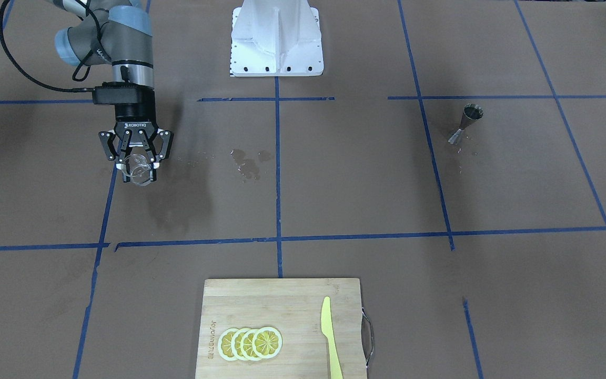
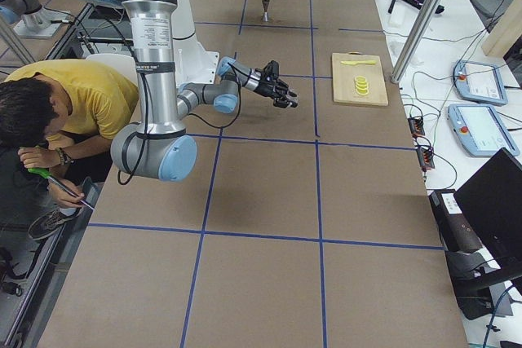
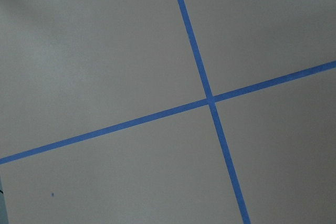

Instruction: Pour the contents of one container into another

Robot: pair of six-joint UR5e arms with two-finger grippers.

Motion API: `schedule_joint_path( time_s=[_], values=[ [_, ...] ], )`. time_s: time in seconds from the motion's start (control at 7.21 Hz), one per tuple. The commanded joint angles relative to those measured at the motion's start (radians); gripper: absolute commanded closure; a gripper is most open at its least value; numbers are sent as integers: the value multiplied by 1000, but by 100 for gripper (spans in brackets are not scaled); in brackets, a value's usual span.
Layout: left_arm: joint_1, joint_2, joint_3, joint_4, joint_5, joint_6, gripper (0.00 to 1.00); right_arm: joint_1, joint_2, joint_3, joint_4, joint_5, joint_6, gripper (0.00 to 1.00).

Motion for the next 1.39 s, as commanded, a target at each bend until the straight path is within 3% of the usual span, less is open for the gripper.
schedule_joint_path(
  time_s=[0.0,0.69,1.25],
  values=[
    [0,0,-5,-3,-1,-2,0,-5,-150,-12,163,-17,5,100],
    [0,0,-5,-8,-3,1,0,-108,-236,-46,172,-71,118,100],
    [0,2,-4,-9,-1,3,0,-172,-241,-107,256,-130,180,100]
  ],
)
